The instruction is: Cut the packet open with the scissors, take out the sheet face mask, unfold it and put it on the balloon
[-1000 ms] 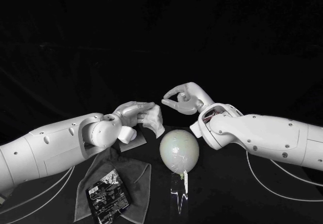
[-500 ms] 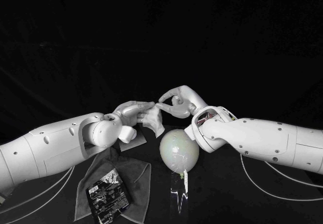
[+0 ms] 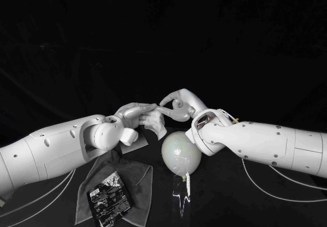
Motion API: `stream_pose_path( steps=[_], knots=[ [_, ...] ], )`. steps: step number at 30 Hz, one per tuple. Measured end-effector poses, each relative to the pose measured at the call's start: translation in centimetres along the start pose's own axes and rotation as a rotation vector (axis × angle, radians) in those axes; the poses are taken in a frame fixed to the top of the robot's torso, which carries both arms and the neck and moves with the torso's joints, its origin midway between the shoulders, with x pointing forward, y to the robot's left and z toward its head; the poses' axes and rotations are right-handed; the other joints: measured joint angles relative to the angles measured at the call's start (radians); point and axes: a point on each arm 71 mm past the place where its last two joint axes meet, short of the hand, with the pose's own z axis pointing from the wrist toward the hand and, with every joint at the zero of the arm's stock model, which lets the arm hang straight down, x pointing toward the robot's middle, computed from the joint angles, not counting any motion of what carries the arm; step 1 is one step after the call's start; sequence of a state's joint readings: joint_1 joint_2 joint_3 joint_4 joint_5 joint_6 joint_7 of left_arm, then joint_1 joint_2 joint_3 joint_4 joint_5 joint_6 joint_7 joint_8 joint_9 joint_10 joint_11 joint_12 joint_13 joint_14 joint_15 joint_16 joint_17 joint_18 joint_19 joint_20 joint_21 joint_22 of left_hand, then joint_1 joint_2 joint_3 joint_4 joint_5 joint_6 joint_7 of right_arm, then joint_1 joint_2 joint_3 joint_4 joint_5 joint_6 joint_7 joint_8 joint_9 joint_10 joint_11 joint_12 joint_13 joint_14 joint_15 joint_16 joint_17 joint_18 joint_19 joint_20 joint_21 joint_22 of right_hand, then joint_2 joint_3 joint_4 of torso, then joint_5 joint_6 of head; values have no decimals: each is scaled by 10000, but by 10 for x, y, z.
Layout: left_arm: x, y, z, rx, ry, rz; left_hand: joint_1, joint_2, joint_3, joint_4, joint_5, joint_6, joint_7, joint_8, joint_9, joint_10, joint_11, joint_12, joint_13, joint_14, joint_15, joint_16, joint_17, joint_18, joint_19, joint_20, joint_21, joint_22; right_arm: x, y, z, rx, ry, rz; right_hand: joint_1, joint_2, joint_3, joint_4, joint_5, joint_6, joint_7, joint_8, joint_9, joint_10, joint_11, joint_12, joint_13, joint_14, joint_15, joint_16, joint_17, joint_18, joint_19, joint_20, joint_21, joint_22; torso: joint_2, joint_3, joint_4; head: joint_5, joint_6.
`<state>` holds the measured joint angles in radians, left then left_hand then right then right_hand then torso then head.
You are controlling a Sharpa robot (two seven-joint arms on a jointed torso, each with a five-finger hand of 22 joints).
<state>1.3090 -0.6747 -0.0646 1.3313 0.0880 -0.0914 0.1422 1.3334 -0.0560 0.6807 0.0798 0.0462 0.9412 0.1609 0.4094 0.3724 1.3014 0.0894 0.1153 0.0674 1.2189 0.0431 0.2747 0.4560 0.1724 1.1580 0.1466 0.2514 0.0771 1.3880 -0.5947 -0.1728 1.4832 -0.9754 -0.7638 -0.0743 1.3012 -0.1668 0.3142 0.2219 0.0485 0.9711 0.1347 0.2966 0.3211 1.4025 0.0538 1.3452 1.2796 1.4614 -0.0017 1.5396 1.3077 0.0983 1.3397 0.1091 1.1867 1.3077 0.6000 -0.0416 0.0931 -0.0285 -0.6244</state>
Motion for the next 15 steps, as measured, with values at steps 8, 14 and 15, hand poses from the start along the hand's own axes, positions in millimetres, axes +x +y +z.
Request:
stream_pose_path(
  steps=[8, 14, 15],
  knots=[
    [0, 0, 0, 0, 9, 9, -37, -37, 0, 0, -1, 36, -35, -3, 0, 0, 0, 0, 0, 0, 2, 0, 2, -5, 0, 0, 0, -1, 1, 0, 1, 34, -12, -173, 94, 80, 10, -59, 0, 77, -58, 0, 0, -1, 0, -2, 85, 0, 0, 24, 5, 0, -1, 1, 0, 5, 2, 0, 0, -1, -18],
    [1, 0, 0, 0, 21, 14, -48, -48, 0, 0, -1, 35, -35, -6, 2, -1, 1, 0, 0, 0, 4, 0, 16, -10, -1, 0, -1, -2, 3, 1, 2, -16, 18, -254, 348, 152, 88, -193, 0, 222, -97, 0, 9, 54, -56, 80, 170, 21, -21, 24, 4, -2, 26, -27, 100, 4, 2, 2, 0, 11, -21],
    [1, 0, 0, 0, 25, 18, -64, -64, 0, 0, -1, 35, -35, -6, 3, -1, 1, 0, 1, 0, 4, 0, 19, -11, -1, 1, -1, -1, 3, 2, 2, -26, 25, -269, 351, 154, 94, -199, 0, 231, -106, 0, 16, 54, -56, 94, 174, 37, -37, 23, 4, -3, 34, -35, 120, 4, 2, 2, 0, 12, -25]
  ],
)
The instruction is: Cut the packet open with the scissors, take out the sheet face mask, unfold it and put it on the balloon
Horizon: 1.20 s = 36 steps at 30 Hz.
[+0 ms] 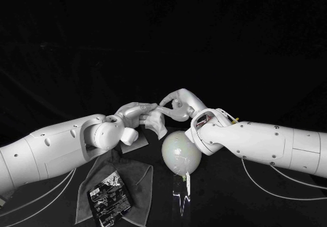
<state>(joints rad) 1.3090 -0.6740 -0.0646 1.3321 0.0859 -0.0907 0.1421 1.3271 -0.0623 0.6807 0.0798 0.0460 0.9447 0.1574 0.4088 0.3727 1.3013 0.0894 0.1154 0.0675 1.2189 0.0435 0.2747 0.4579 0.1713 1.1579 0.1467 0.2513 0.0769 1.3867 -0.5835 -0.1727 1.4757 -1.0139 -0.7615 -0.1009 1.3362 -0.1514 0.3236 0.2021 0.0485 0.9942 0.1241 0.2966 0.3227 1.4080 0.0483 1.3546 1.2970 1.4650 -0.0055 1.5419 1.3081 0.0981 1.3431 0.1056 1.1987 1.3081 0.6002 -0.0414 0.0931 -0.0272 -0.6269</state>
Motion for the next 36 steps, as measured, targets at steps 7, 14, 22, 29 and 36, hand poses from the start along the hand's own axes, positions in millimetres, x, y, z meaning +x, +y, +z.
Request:
stream_pose_path(
  steps=[7, 14, 22, 29, 36],
  knots=[
    [0, 0, 0, 0, 14, 45, -52, -52, 220, -220, 4, 0, 0, -1, 10, -1, 0, -41, 0, 14, 17, 0, 0, -6, 0, 0, -1, 9, 1, 0, 1, -26, -3, -69, 156, 81, 105, -105, 0, 215, -107, 57, 31, 187, -99, 230, 127, 23, -24, 55, -8, -4, 88, -88, 229, -4, 0, 0, 0, 4, -19],
    [0, 1, 0, -11, 29, 75, -52, -52, 220, -220, 5, 0, 0, -4, 12, 36, -36, -41, 0, 55, -19, 0, 9, -12, -1, 0, -4, 8, 1, 0, 1, -29, -11, -98, 312, 237, 242, -242, -1, 363, -198, 135, 60, 347, -203, 428, 131, 33, -110, 57, -8, -62, 226, -152, 424, -8, 0, 0, 0, 4, -35],
    [0, 3, 0, -82, 29, 84, -52, -52, 220, -220, 5, -21, 7, 0, -1, 71, -1, -42, 0, 58, -19, 0, 9, -17, -1, 1, -4, 7, 3, 4, 2, -141, -7, -132, 911, 356, 786, -785, -49, 800, -464, 445, 196, 597, -376, 794, 126, 15, -341, 154, -6, -221, 525, -308, 875, -3, -1, 0, 0, 12, -52],
    [0, 4, 0, -131, 29, 82, -67, -67, 345, -345, 4, -14, -31, 10, -5, 71, -1, -42, 0, 72, -5, 0, 8, -21, -1, 1, -4, 6, 3, 5, 2, -266, -36, -223, 972, 397, 1366, -1209, -33, 893, -500, 797, 426, 570, -429, 1043, 120, 32, -433, 189, 0, -225, 824, -500, 1397, 1, -4, -1, -1, 18, -55],
    [1, 4, 0, -131, 51, 84, -78, -78, 357, -357, 3, -15, -33, 12, -5, 70, 0, -41, 0, 71, -3, 0, 14, -24, -1, 1, -5, 6, 3, 5, 0, -313, -137, -245, 781, 205, 1777, -1337, -21, 921, -529, 1052, 491, 587, -519, 1044, 102, -2, -466, 238, 0, -375, 913, -516, 1519, -1, -4, -1, -3, 25, -58]
  ],
)
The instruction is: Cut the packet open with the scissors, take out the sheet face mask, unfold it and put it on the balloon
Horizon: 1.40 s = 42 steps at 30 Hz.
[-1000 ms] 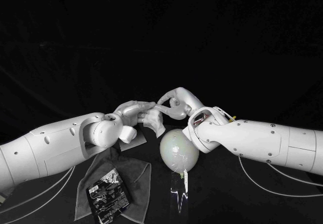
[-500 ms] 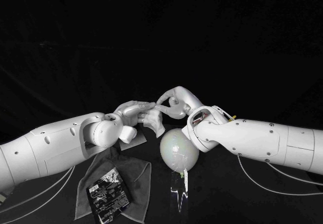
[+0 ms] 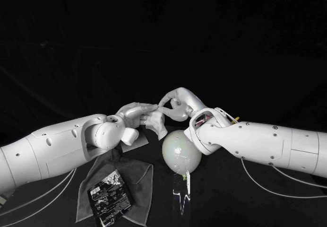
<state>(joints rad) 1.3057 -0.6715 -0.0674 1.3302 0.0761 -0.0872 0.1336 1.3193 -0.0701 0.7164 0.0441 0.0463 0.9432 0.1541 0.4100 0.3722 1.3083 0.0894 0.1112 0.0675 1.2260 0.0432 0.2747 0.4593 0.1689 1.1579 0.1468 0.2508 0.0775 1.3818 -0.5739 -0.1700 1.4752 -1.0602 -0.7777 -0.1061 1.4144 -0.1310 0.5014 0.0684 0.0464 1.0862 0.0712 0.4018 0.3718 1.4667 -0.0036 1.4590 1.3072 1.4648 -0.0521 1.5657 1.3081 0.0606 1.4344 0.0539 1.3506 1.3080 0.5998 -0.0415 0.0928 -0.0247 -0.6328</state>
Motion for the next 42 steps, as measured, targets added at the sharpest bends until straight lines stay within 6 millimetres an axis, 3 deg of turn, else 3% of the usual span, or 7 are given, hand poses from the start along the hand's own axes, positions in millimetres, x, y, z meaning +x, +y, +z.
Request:
stream_pose_path(
  steps=[5, 10, 25, 36, 39, 42],
  knots=[
    [0, 0, 0, 9, 10, 2, -73, 8, 0, 0, 0, 10, 10, 2, 0, 0, 1, 0, 0, -1, 2, 0, 2, -2, 0, 0, 0, -1, -1, -1, -1, 4, -67, 16, -151, -5, 166, -82, 1, 0, -3, 49, 9, 0, 0, 0, 1, 35, -37, 0, -1, -1, 22, -22, 56, -4, 0, 0, -1, -1, -2],
    [-1, -1, 0, 34, -15, 8, -71, 9, 0, 0, -2, 26, 26, 35, 1, -1, 1, 0, 0, -1, 4, 0, 9, -3, 0, 0, 20, 0, -3, -3, -3, 80, -119, 53, -239, -22, 332, -110, 1, -32, -43, 127, 293, -1, -1, 38, 5, 34, -37, 0, -8, -3, 38, -38, 135, -7, 0, 0, 0, -1, -5],
    [-3, -3, 0, 138, -98, 48, -49, 31, 14, -14, -13, 59, -2, 77, 12, 37, -36, 0, 1, 14, 22, 0, 41, -70, -1, 0, 37, 7, -9, -7, -16, 204, -149, 423, -348, -21, 439, -160, 25, -35, -74, 237, 300, -3, 0, 101, 9, 0, -70, 12, 1, -3, 109, -38, 223, 1, 2, -5, -3, 40, -12],
    [-5, -3, 0, 154, -122, 72, -87, 69, 14, -14, -4, 54, -4, 75, 14, 36, -36, 0, 1, 25, 13, 0, 51, 33, 29, -29, 36, 16, -17, -11, -23, 171, -316, 534, -463, -68, 570, -198, 22, -72, -105, 238, 344, -37, -33, 28, 0, -1, -70, 16, 0, -3, 127, -61, 127, 0, -4, -5, -6, 61, 11],
    [-4, -3, 0, 159, -105, 89, -88, 69, 14, -14, -4, 53, -4, 74, 15, 36, -36, 0, 1, 52, -12, 0, 54, 33, 38, -38, 36, 15, -17, -10, -22, 115, -355, 603, -886, -38, 540, -114, 24, -625, 50, 69, 363, -27, -16, -493, 1, 1, -67, -52, 0, -5, -164, -34, -323, -1, -3, -5, -5, 62, 12],
    [-4, -3, 0, 167, -77, 108, -88, 68, 14, -14, -4, 52, -4, 72, 15, 36, -35, 0, 1, 55, -15, 0, 57, 32, 38, -38, 36, 15, -14, -8, -20, 50, -346, 631, -1457, -318, 194, 255, 41, -1239, 376, -392, 160, -104, 304, -930, 1, 17, 188, -172, -1, -6, -505, 140, -802, -4, -1, -3, -5, 58, 10]
  ],
)
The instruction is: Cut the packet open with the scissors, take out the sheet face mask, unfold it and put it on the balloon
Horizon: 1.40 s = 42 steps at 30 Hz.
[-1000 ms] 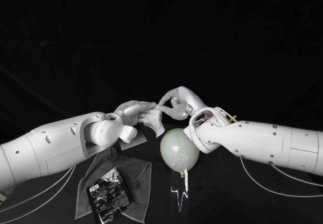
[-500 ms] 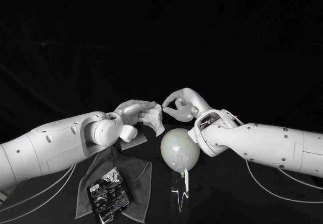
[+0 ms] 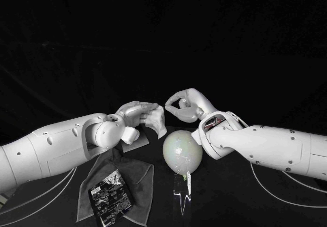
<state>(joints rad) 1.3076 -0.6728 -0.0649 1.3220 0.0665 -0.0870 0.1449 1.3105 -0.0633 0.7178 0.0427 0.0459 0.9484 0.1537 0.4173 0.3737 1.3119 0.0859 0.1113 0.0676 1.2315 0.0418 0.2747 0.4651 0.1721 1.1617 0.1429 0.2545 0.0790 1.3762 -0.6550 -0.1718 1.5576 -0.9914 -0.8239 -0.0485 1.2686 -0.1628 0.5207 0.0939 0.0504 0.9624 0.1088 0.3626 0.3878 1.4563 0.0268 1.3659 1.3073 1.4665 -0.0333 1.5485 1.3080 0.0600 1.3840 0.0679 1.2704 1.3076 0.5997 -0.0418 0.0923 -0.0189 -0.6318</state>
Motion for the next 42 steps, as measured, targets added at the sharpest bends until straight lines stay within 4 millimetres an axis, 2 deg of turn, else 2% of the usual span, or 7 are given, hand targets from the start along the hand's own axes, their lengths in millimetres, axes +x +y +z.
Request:
stream_pose_path(
  steps=[3, 8, 15, 24, 31, 37, 42],
  knots=[
    [1, 0, 0, 12, 36, 11, 0, 0, 0, 0, 0, -1, 0, -8, 0, 0, 0, 0, 0, 0, 0, 0, 10, -2, 0, 0, 0, 0, 3, 1, 3, -39, 17, -38, -259, -175, -298, 161, 0, -205, 202, -231, -90, -164, 189, -296, 2, 6, 129, -52, -7, -1, -221, 114, -300, -3, 3, 0, 1, -26, -17],
    [3, 0, 0, 40, 115, 15, -1, -1, 0, 0, 0, -2, 0, -31, 2, -1, 1, 0, 0, 1, 1, 0, 12, -6, 0, 0, 0, -1, 8, 3, 9, -68, 53, -237, -537, -299, -649, 448, 0, -293, 288, -417, -158, -302, 316, -484, 5, -18, 245, -130, -7, 0, -420, 237, -570, -2, 5, -3, 7, -45, -36],
    [4, 0, 0, 96, 178, 15, -2, -2, 0, 0, 0, -4, 1, 4, 3, -1, 1, 0, 0, 13, 15, -39, 21, -11, 0, 1, 0, 7, 14, 6, 12, -93, 212, -547, -692, -367, -949, 638, 0, -313, 282, -476, -181, -398, 340, -595, 7, -19, 246, -135, -5, 160, -469, 288, -623, 3, 5, -9, 12, -55, -57],
    [4, 0, 0, 172, 186, 78, -3, -3, 0, 0, -1, -6, 0, 4, 6, -2, 1, -38, 0, 13, 16, -39, 33, -19, -1, 1, 0, 6, 16, 9, 13, -52, 268, -783, -689, -365, -1138, 828, -1, -69, 195, -496, -185, -429, 301, -540, 8, -19, 246, -168, 2, 163, -442, 314, -495, 5, 2, -6, 12, -61, -54],
    [5, 0, 0, 218, 218, 166, -18, -17, 0, 0, -2, -7, 0, 4, 9, -2, 2, -38, 0, 12, 18, -39, 37, -25, -1, 1, 0, 5, 15, 8, 13, 10, 177, -888, -247, 78, -1081, 770, -1, 330, 35, -353, -105, -218, 89, -271, 4, 4, 222, -89, 1, 164, -197, 240, -139, 3, 1, -3, 8, -67, -42],
    [5, 0, 0, 273, 237, 214, -31, -30, 0, 0, -2, -15, 7, 3, 12, -2, 2, -38, 0, 12, 19, -79, 37, -28, -1, 1, 0, 4, 14, 6, 13, 110, 109, -949, -137, 187, -1081, 770, -2, 420, -51, -334, -80, -127, -2, -134, 0, 1, 151, -87, 0, 163, -86, 201, -10, -3, 1, 2, 7, -68, -36],
    [6, -2, 0, 344, 258, 235, -44, -43, 0, 0, -21, -23, 14, 2, 14, -2, 2, -38, 0, 10, 21, -79, 36, -30, -1, 1, 0, 4, 14, 3, 13, 217, 112, -1002, -137, 187, -1110, 741, -2, 455, -51, -332, -77, -74, 16, -131, 1, 1, 151, -88, -8, 162, -86, 201, -10, -2, 2, 2, 5, -68, -35]
  ],
)
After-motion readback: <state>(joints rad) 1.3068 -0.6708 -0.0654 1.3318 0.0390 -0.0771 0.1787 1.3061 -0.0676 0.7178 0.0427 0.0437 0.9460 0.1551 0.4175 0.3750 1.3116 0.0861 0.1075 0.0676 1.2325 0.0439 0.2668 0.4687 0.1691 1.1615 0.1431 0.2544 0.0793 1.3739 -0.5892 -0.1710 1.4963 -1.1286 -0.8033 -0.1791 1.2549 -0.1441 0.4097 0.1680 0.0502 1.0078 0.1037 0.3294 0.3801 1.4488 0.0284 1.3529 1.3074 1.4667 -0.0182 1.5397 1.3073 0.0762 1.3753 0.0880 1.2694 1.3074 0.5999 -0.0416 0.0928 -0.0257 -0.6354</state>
